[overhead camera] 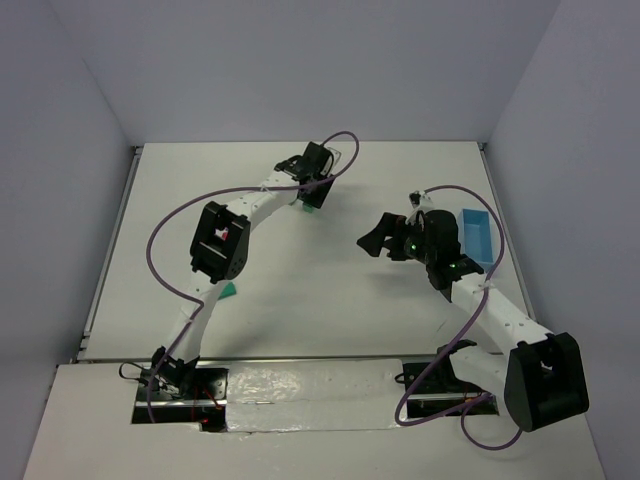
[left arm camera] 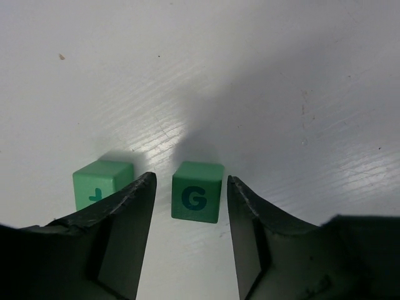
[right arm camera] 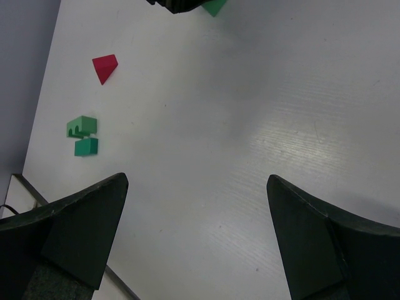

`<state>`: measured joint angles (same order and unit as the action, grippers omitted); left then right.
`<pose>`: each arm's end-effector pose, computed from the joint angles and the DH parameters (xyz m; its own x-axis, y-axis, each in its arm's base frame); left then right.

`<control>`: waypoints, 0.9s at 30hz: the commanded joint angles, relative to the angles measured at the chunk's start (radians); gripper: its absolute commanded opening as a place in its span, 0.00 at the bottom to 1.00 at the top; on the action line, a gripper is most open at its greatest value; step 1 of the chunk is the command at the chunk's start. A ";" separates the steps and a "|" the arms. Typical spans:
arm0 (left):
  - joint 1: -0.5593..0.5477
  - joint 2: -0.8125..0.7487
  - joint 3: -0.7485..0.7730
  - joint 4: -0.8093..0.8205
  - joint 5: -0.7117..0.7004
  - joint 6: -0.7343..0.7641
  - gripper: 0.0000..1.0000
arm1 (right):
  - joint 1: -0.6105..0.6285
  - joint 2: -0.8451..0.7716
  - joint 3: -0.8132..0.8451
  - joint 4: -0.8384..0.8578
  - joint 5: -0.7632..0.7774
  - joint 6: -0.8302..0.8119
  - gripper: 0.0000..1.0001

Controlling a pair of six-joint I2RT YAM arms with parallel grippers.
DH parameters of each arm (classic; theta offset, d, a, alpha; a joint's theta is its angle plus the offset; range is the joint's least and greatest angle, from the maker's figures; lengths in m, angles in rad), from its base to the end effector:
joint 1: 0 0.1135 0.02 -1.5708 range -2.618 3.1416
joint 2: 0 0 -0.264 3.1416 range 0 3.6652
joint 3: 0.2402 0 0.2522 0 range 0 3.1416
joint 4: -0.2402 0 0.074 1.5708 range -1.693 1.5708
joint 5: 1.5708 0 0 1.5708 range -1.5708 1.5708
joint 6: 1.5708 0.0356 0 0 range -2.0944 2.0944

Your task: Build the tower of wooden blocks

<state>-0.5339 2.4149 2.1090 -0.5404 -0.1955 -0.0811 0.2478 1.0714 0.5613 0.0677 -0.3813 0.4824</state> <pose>0.4694 -0.2694 0.1908 -0.6740 0.3061 -0.6724 0.3349 0.9378 0.0913 0.2230 0.0701 0.2322 -0.6245 0.2862 -0.7267 -0.2980 0.7728 0.5604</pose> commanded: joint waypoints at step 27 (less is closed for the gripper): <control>-0.011 -0.027 0.063 -0.081 -0.099 0.069 0.58 | -0.005 0.021 0.002 0.063 -0.037 0.004 1.00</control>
<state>-0.5411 2.4149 2.1548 -0.6056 -0.2665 -0.0364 0.2478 1.0878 0.5613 0.0696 -0.4057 0.4828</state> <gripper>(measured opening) 0.581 0.996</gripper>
